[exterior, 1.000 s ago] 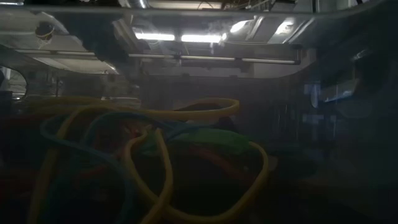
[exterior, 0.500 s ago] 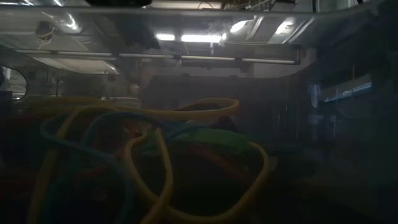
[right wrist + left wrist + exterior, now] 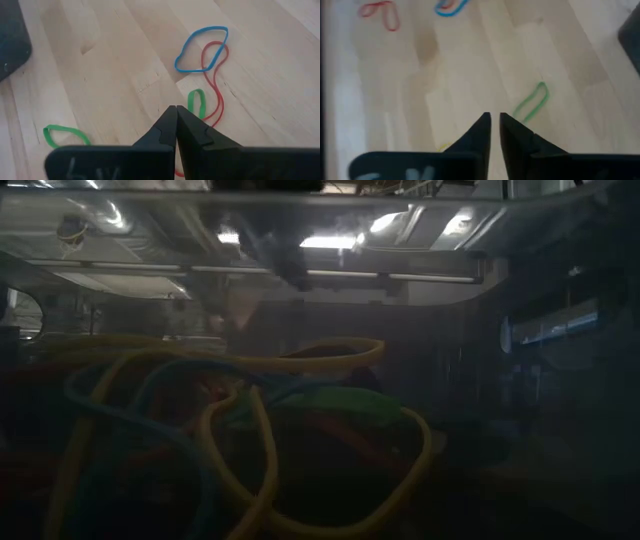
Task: Pick and place rubber bands into bin
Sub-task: Put the green rubber band into the black bin, then put the red rubber band into the black bin
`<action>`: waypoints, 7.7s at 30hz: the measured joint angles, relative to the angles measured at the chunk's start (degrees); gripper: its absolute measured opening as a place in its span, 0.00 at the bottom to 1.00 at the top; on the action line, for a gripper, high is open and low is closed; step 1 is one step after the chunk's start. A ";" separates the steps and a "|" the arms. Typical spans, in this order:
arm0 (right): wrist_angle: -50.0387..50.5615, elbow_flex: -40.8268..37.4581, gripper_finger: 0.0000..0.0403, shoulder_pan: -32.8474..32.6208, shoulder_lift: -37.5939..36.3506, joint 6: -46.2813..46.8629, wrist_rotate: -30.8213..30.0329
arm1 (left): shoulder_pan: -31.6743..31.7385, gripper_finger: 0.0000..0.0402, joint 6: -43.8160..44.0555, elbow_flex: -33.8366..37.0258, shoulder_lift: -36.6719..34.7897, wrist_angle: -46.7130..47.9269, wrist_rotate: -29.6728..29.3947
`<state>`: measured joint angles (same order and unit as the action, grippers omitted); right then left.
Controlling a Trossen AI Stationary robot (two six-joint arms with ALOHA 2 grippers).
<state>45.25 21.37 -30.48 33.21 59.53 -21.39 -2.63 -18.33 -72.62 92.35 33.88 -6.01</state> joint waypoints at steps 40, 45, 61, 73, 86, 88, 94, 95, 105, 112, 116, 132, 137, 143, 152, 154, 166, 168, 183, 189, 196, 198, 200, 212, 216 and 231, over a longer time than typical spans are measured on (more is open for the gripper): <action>0.75 0.07 0.04 0.00 0.04 7.84 0.02 | 1.88 0.02 -21.92 -5.82 25.87 0.37 13.25; 0.66 0.07 0.04 0.00 0.02 7.65 0.00 | 1.99 0.01 -18.83 -5.06 22.82 4.32 14.65; 1.01 0.07 0.04 -0.01 0.03 -2.09 0.01 | -1.24 0.01 7.34 -13.42 5.38 11.24 4.21; 0.87 0.07 0.04 -0.01 0.03 -7.42 0.02 | -15.43 0.01 29.99 -37.16 18.30 28.96 -2.68; 0.83 0.07 0.04 -0.02 0.02 -7.37 0.02 | -23.61 0.01 49.07 -39.74 29.62 27.15 4.45; 0.84 0.07 0.04 -0.02 0.02 -7.34 0.02 | -24.45 0.01 49.78 -39.73 31.09 26.60 4.60; 0.81 0.07 0.04 0.00 0.04 -7.26 0.02 | -25.44 0.01 53.16 -39.74 33.56 25.72 7.59; 0.75 0.07 0.04 0.00 0.02 -7.23 0.02 | -25.46 0.01 53.35 -39.72 33.87 25.73 7.72; 0.70 0.07 0.04 -0.01 0.02 -7.13 0.04 | -25.30 0.14 56.33 -39.69 35.77 26.04 6.89; 0.70 0.07 0.04 -0.02 0.02 -7.10 0.04 | -24.59 0.23 58.17 -39.17 35.94 25.44 4.10; 0.70 0.07 0.04 0.00 0.02 -7.10 0.04 | -24.68 0.26 59.59 -36.35 35.94 22.56 4.18; 0.70 0.07 0.04 -0.02 0.03 -7.15 0.04 | -26.40 0.28 59.59 -35.04 35.96 20.38 4.05; 0.70 0.07 0.04 -0.01 0.04 -7.23 0.04 | -26.36 0.27 57.40 -39.04 35.96 24.30 3.80; 0.70 0.07 0.04 -0.02 0.02 -7.26 0.04 | -25.74 0.23 55.35 -44.26 35.96 32.64 3.23; -2.12 0.07 0.04 -0.02 0.04 -7.34 0.04 | -23.42 0.13 52.27 -48.59 35.85 37.89 3.56; -2.65 0.07 0.04 -0.02 0.04 -7.85 0.02 | -22.64 0.06 49.25 -49.21 35.87 38.10 3.57; -11.85 0.07 0.04 -0.02 0.02 -10.75 -9.20 | -15.01 0.00 30.52 -47.84 31.93 37.58 1.27; -13.88 0.07 0.07 0.23 0.02 -12.12 -10.94 | -13.40 0.00 28.97 -44.27 30.11 36.76 0.99; -22.82 6.24 0.40 23.36 5.15 -20.79 -12.06 | -1.00 0.00 25.86 7.17 -1.58 1.11 4.26; -21.97 15.94 0.47 38.45 15.60 -24.14 -12.14 | 5.08 0.00 23.02 21.39 -15.51 -5.59 4.50; -4.70 32.08 0.47 56.00 33.57 -20.55 -6.05 | 11.80 0.00 18.33 31.07 -26.46 -11.43 4.70; 1.76 35.55 0.48 61.03 38.49 -18.98 -1.01 | 13.51 0.00 16.43 32.34 -28.02 -12.39 5.48; 4.98 36.98 0.49 64.99 42.85 -19.03 2.83 | 15.10 0.00 14.59 33.53 -29.19 -13.28 6.30; 6.51 35.21 0.50 74.75 58.38 -17.97 10.78 | 20.63 0.00 11.55 34.36 -29.83 -13.58 9.15; 6.50 35.15 0.47 75.93 62.22 -19.69 11.99 | 20.83 0.00 12.38 34.36 -29.83 -13.58 9.13; -6.36 23.39 0.33 80.63 61.74 -28.43 19.34 | 17.83 0.00 25.10 34.36 -29.79 -13.58 6.78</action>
<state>38.89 44.75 50.15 94.95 31.09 -2.04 15.20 6.76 -38.26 62.56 20.29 0.78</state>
